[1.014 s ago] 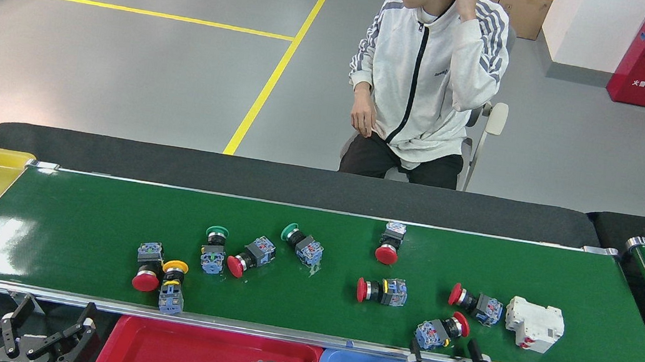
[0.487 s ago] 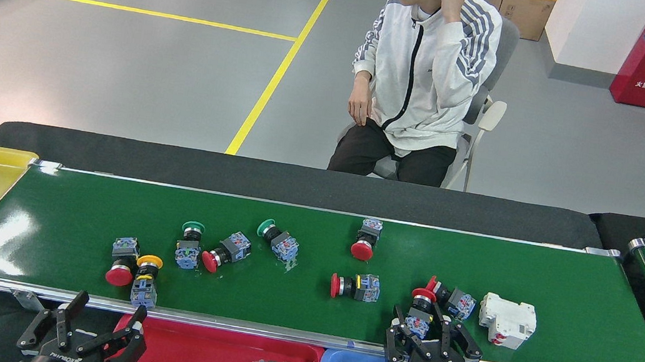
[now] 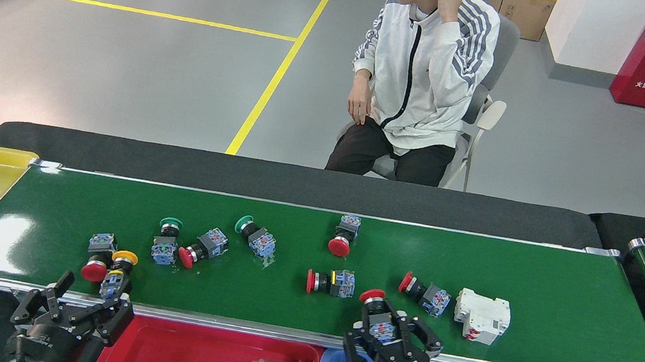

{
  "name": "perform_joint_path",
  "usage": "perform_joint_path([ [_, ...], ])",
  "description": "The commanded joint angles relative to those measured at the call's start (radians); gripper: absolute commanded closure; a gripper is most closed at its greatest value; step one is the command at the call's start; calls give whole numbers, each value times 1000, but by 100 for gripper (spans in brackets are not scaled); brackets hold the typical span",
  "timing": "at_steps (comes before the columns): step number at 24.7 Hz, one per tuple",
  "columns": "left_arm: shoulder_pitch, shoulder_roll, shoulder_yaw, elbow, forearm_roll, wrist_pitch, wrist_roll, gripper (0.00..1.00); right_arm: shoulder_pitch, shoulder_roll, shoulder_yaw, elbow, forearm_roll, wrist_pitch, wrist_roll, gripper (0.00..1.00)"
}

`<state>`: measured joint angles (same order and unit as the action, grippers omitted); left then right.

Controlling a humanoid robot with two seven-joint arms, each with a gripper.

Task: Pick switch part from conveyor to tray

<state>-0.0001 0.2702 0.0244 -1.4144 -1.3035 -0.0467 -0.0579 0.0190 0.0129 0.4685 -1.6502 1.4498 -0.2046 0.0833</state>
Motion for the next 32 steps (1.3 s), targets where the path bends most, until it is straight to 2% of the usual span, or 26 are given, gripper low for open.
perform_joint_path([
  [1,-34,14,6,22,-3,10,3,0,-8,16,61,-14,0,-85,-13,33],
  [2,-50,15,6,41,-3,11,3,0,-7,33,93,-11,0,-85,-13,0],
  [5,-104,17,6,110,-5,13,3,0,-7,36,131,-3,0,-84,-13,0],
  [9,-225,21,5,273,-5,24,10,0,-4,39,119,-14,-3,-81,-11,0],
  [11,-279,27,5,350,-5,24,12,0,15,36,50,-42,-6,-50,-13,0],
  [13,-301,33,3,390,-5,22,13,3,88,42,-34,-86,-6,44,-16,0],
  [16,-296,37,-1,394,-3,11,15,26,184,33,-202,-120,-8,189,-122,0],
  [18,-268,35,-5,384,1,-18,46,59,268,21,-355,-120,-12,215,-209,0],
  [19,-253,35,0,374,3,-44,67,67,297,22,-399,-120,-14,215,-229,0],
  [20,-228,30,6,345,4,-96,107,80,338,22,-459,-120,-16,218,-249,0],
  [22,-166,32,9,239,6,-174,151,87,380,25,-562,-118,-54,220,-270,0],
  [24,-77,41,11,95,7,-246,158,87,383,25,-622,-117,-121,221,-270,0],
  [25,-38,44,11,37,7,-295,158,87,381,27,-623,-115,-134,221,-269,0],
  [27,71,46,9,-113,6,-446,156,86,372,25,-623,-115,-138,218,-266,0],
  [29,143,47,-3,-202,0,-555,155,79,354,16,-616,-112,-134,209,-263,0],
  [31,187,32,-23,-248,-3,-654,150,59,319,-10,-556,-100,-128,157,-258,0],
  [32,196,30,-66,-267,-5,-686,148,39,293,-39,-516,-92,-126,122,-254,0],
])
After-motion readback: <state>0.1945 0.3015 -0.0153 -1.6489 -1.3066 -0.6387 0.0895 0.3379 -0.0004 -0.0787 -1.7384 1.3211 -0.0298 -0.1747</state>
